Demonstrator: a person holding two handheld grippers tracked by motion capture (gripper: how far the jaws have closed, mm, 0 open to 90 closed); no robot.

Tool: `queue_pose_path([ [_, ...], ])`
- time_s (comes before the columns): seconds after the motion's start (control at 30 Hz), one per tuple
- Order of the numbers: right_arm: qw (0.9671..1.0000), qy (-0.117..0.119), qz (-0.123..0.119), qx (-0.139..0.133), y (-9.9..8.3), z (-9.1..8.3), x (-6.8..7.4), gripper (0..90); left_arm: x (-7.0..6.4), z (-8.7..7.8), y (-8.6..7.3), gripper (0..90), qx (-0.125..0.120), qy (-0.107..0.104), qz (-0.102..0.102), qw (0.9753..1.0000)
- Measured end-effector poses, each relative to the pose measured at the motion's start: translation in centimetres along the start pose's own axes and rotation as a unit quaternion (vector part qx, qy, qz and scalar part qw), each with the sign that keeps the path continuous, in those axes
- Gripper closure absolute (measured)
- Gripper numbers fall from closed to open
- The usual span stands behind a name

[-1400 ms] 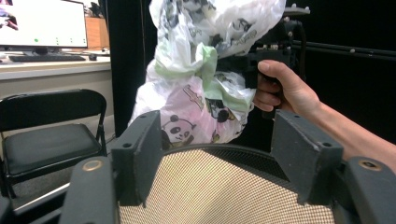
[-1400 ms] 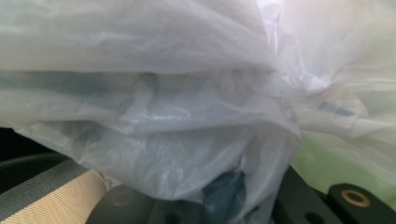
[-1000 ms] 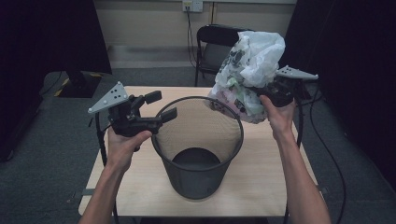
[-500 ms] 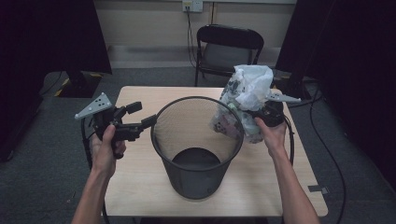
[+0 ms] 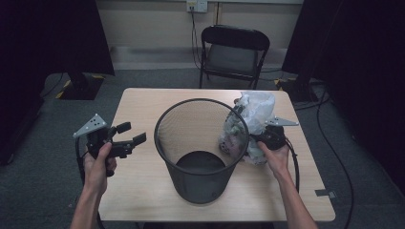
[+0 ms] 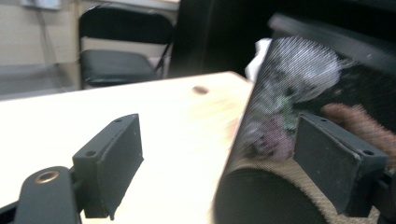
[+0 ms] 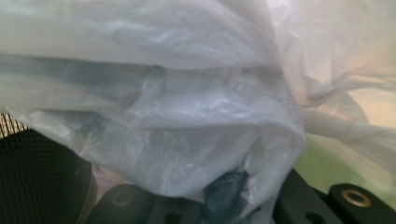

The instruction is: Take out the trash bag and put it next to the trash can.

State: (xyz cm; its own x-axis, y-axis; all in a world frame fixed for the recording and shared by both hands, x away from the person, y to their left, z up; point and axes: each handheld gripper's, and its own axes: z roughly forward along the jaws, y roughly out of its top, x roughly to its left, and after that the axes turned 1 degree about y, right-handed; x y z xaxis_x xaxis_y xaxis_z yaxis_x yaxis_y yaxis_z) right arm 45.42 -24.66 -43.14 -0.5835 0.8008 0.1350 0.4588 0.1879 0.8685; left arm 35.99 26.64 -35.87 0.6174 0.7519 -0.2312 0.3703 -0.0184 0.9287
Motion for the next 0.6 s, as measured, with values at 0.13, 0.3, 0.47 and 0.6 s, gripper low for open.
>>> queue_pose_path([
  [0.13, 1.0, -0.003, -0.005, 0.008, -0.5, 0.5, 0.4, 87.0, 0.0, 0.4, -1.8, 15.3, 0.024, 0.029, 0.018, 0.9991],
  [0.3, 0.9998, -0.005, 0.018, 0.002, -0.5, 1.4, -0.3, 86.6, -0.4, 1.6, -3.8, 15.3, 0.069, 0.03, 0.032, 0.9967],
  [0.47, 0.9996, -0.005, 0.026, -0.008, 0.3, 2.4, -0.5, 85.9, -0.1, 2.8, -6.1, 15.3, 0.103, 0.037, 0.016, 0.9939],
  [0.6, 0.9992, -0.002, 0.036, -0.014, 0.5, 3.1, -0.5, 84.9, -0.1, 3.5, -8.5, 15.4, 0.14, 0.043, 0.012, 0.9891],
])
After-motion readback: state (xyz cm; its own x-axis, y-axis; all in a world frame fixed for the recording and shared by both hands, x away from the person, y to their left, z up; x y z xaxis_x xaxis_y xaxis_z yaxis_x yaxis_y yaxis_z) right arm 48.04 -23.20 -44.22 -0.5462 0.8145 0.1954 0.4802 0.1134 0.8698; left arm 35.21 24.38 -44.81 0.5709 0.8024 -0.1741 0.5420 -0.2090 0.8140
